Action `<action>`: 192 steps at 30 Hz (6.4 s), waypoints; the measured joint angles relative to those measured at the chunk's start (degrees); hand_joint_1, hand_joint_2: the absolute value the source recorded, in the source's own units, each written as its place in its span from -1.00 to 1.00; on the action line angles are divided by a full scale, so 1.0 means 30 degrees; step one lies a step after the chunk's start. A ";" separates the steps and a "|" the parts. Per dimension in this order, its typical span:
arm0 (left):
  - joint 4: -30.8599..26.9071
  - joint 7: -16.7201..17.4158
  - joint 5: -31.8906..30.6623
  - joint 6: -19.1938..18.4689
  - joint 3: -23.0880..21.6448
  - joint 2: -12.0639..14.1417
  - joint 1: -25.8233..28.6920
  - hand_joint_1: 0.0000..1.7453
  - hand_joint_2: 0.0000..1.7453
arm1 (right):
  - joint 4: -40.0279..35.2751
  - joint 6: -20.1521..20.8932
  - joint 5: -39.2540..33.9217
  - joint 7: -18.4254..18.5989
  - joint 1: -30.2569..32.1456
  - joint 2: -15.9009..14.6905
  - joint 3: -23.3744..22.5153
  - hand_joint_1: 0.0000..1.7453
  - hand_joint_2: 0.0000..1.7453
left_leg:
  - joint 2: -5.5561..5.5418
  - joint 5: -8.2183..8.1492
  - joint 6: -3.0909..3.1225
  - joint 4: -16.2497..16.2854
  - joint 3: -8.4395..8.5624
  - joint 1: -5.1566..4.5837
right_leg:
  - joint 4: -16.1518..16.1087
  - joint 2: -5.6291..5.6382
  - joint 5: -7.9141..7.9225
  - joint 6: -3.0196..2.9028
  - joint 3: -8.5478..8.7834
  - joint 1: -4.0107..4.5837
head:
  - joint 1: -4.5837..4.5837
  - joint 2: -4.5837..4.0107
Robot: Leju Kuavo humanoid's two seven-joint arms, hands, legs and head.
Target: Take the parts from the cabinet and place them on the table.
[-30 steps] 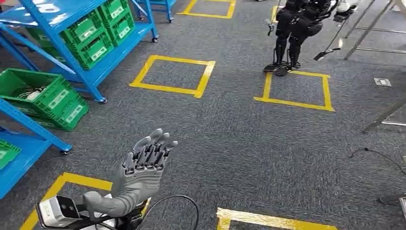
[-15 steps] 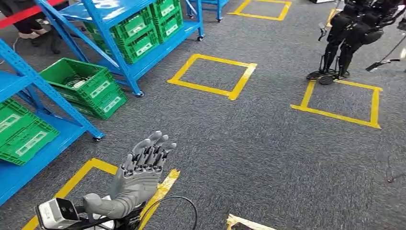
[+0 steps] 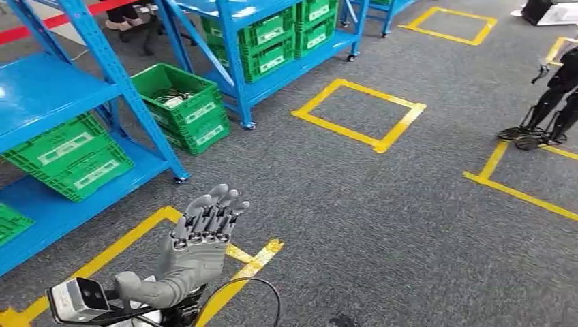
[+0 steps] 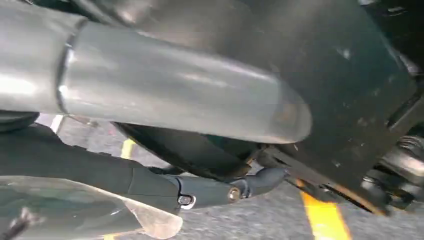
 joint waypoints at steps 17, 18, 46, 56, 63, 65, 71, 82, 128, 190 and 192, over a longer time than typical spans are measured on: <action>0.0051 0.0007 0.0000 -0.0044 -0.0015 0.0168 0.0001 -1.00 -1.00 | 0.0015 0.0022 0.0160 0.0015 0.0135 0.0000 0.0000 -1.00 -1.00 | -0.0001 -0.2285 -0.1134 0.6105 -0.3207 0.0194 | -0.4846 -0.0354 0.2864 -0.0675 0.1920 -0.0320 | -0.0255 0.0000; 0.0051 0.0007 0.0001 -0.0044 -0.0015 0.0182 0.0005 -1.00 -1.00 | 0.0015 0.0022 0.0160 0.0022 0.0121 0.0000 0.0000 -1.00 -1.00 | 0.0026 -0.1562 -0.1036 0.5411 -0.2869 0.0183 | -0.4846 -0.0650 0.2769 -0.0669 0.2030 -0.0265 | -0.0270 0.0000; 0.0117 0.0007 0.0059 -0.0095 -0.0007 0.0190 0.0106 -1.00 -1.00 | 0.0008 0.0095 0.0007 0.0044 0.0117 0.0000 -0.0051 -1.00 -1.00 | -0.0024 -0.2410 -0.1280 0.5618 -0.2800 0.0194 | -0.5010 -0.0312 0.3081 -0.0852 0.1924 -0.0226 | -0.0386 0.0000; 0.0117 0.0007 0.0059 -0.0095 0.0015 0.0204 0.0098 -1.00 -1.00 | 0.0007 0.0051 0.0007 0.0058 0.0084 -0.0015 -0.0073 -1.00 -1.00 | 0.1015 0.0037 -0.0282 0.0252 -0.0269 -0.0306 | -0.5454 -0.2666 0.2593 -0.0366 0.2853 0.0175 | -0.0401 0.0000; 0.0131 0.0000 0.0065 -0.0116 0.0000 0.0087 0.0085 -1.00 -1.00 | 0.0007 0.0058 -0.0015 -0.0131 -0.0001 -0.0066 -0.0109 -1.00 -1.00 | -0.0614 0.0228 -0.0125 -0.0301 0.0241 0.0076 | 0.0052 -0.0030 0.0873 0.0051 -0.0380 0.0058 | -0.0066 0.0000; 0.0138 0.0000 0.0059 -0.0116 0.0000 0.0080 0.0081 -1.00 -1.00 | 0.0007 0.0058 0.0007 -0.0109 0.0022 -0.0066 -0.0131 -1.00 -1.00 | -0.1278 0.0140 -0.0256 -0.0204 0.0314 0.0154 | -0.2453 0.0099 0.2850 0.0135 0.0466 -0.0088 | -0.0066 0.0000; 0.0153 0.0015 0.0081 -0.0095 0.0007 0.0087 0.0151 -1.00 -1.00 | 0.0007 0.0066 0.0015 -0.0109 -0.0002 -0.0044 -0.0182 -1.00 -1.00 | -0.2605 0.0091 -0.0907 0.0218 -0.0163 0.0253 | -0.5007 0.1359 0.3348 -0.0238 0.1658 -0.0286 | 0.0014 0.0000; 0.0146 -0.0095 0.0234 -0.0073 0.0015 0.0146 0.0116 -1.00 -1.00 | 0.0015 -0.0314 0.0007 -0.0030 0.0217 -0.0022 -0.0255 -1.00 -1.00 | 0.1336 0.0458 -0.0495 0.0811 -0.0526 -0.0136 | -0.5219 -0.1560 0.2733 -0.0713 0.2540 -0.0036 | -0.0263 0.0000; 0.0051 -0.0226 0.0241 0.0277 0.0408 0.0270 0.0526 -1.00 -1.00 | 0.0007 -0.2208 0.0313 -0.1909 0.0565 -0.0073 -0.0240 -1.00 -1.00 | -0.0013 -0.0293 -0.0354 0.0035 0.0463 0.0112 | -0.4720 -0.0004 0.4019 0.0007 0.0996 -0.0173 | -0.0008 0.0000; 0.0451 0.1026 0.0701 0.0334 0.0684 0.0175 0.0688 -1.00 1.00 | 0.0007 -0.2295 0.0262 -0.1720 0.0532 -0.0066 -0.0328 -1.00 1.00 | 0.0023 -0.0528 -0.0537 -0.0023 0.0652 -0.0015 | -0.5211 0.0013 0.3713 -0.0091 0.1240 -0.0121 | 0.0130 0.0000; 0.0868 0.1378 0.0430 0.0693 0.0889 0.0175 0.0693 -1.00 1.00 | 0.0007 -0.2390 0.0197 -0.1252 0.0541 -0.0066 -0.0357 -1.00 1.00 | 0.0020 -0.0533 -0.0651 0.0020 0.0618 -0.0006 | -0.5286 0.0083 0.3789 -0.0247 0.1286 -0.0114 | 0.0087 0.0000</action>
